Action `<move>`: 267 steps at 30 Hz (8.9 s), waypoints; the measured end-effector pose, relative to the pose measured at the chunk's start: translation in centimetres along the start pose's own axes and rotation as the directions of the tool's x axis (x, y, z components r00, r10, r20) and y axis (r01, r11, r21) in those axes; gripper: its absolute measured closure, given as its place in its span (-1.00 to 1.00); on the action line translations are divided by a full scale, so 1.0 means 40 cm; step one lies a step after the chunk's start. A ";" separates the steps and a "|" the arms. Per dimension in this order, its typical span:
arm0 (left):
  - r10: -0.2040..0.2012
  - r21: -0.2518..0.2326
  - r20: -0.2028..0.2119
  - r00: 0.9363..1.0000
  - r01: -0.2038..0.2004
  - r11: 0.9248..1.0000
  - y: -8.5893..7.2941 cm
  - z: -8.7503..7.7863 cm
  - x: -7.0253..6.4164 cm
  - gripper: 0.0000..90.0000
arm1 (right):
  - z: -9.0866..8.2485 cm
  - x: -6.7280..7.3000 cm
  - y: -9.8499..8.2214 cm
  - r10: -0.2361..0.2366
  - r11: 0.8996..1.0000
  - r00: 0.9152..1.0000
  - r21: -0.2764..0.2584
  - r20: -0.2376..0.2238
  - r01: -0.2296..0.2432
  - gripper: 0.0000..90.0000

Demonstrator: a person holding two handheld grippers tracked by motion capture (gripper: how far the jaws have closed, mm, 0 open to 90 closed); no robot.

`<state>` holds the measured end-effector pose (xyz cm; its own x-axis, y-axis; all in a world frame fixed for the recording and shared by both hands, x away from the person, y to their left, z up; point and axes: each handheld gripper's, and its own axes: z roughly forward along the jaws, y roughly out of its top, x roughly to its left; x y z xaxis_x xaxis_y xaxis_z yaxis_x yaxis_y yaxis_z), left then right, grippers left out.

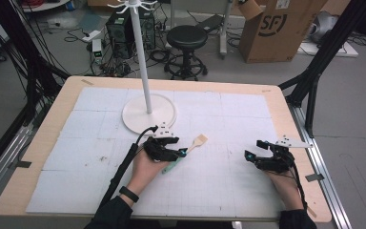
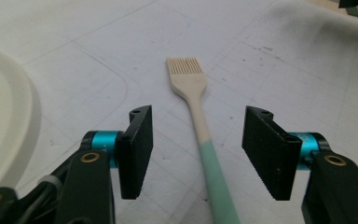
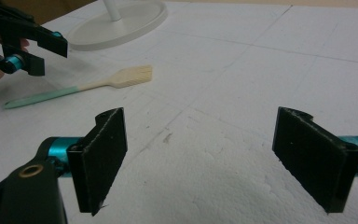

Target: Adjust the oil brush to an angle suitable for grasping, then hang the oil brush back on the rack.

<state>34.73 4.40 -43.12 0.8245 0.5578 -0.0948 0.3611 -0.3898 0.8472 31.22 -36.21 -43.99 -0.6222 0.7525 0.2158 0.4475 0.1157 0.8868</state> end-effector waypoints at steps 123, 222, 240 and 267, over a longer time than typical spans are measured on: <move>-0.082 -0.293 -0.140 0.987 0.038 0.955 -0.209 -0.436 0.181 -0.54 | 0.009 0.024 0.026 -0.031 1.000 0.999 0.000 -0.045 0.031 -0.57; -0.160 -0.279 -0.158 0.974 0.112 0.954 -0.309 -0.461 0.229 -0.60 | 0.230 0.156 0.077 -0.305 0.875 0.876 0.254 -0.373 0.413 0.12; -0.158 -0.274 -0.165 0.974 0.109 0.956 -0.308 -0.459 0.228 -0.58 | 0.243 0.177 0.066 -0.377 0.802 0.832 0.305 -0.407 0.513 0.71; -0.153 -0.269 -0.167 0.974 0.104 0.957 -0.307 -0.458 0.227 -0.56 | 0.232 0.185 0.106 -0.325 0.867 0.878 0.260 -0.352 0.426 0.85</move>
<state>29.80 27.68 -44.81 0.6752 0.7253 -0.1345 0.3141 -0.1177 0.9421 34.48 -24.13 -42.43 -0.9179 0.3943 0.0449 0.2901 0.5895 0.7539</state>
